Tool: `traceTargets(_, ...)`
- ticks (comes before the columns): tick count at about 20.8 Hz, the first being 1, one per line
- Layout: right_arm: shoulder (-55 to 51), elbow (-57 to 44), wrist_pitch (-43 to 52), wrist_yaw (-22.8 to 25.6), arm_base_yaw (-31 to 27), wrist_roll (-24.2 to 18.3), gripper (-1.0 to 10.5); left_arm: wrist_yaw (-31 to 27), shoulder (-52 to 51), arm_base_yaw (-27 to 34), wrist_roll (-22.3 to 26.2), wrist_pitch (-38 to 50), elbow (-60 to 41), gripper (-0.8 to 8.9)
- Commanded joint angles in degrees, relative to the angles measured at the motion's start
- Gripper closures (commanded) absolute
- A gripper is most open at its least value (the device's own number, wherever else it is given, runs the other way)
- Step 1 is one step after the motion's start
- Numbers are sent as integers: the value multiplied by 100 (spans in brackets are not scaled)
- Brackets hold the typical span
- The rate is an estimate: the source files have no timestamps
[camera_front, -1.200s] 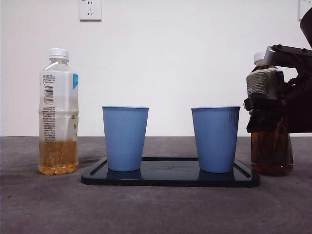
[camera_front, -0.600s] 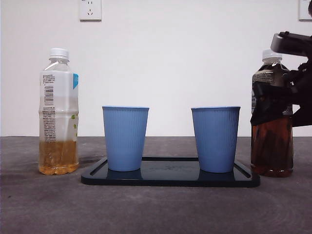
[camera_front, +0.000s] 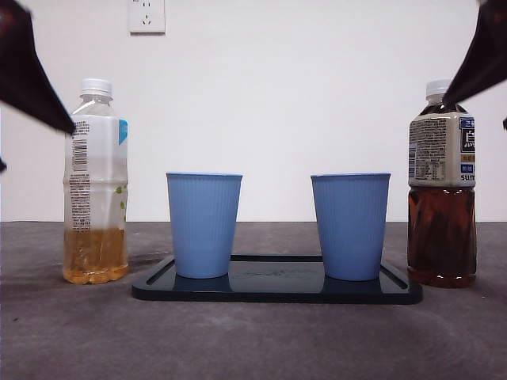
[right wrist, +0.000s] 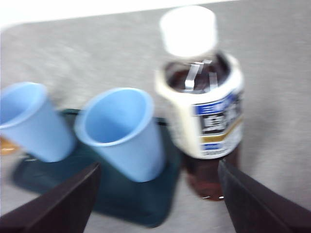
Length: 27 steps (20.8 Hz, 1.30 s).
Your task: Pour the drink into the cup
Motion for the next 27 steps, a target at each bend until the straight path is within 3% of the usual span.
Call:
traceTargets(1,-297,72,-122,-35,146,299,561,-219,304,-175,-66,673,-289,148)
traceTargets(7,-966,166,-411,-94,363,446,561,-1108,1338,-431,98,2197,-533,148)
traceTargets(14,-1340,177,-466,-101,382,444,561,-1108,2529,-444,98,3681,-533,148)
traceTargets(27,-1394,177,-520,-179,382,424,561,-1307,3519,-444,96,4990,-533,164)
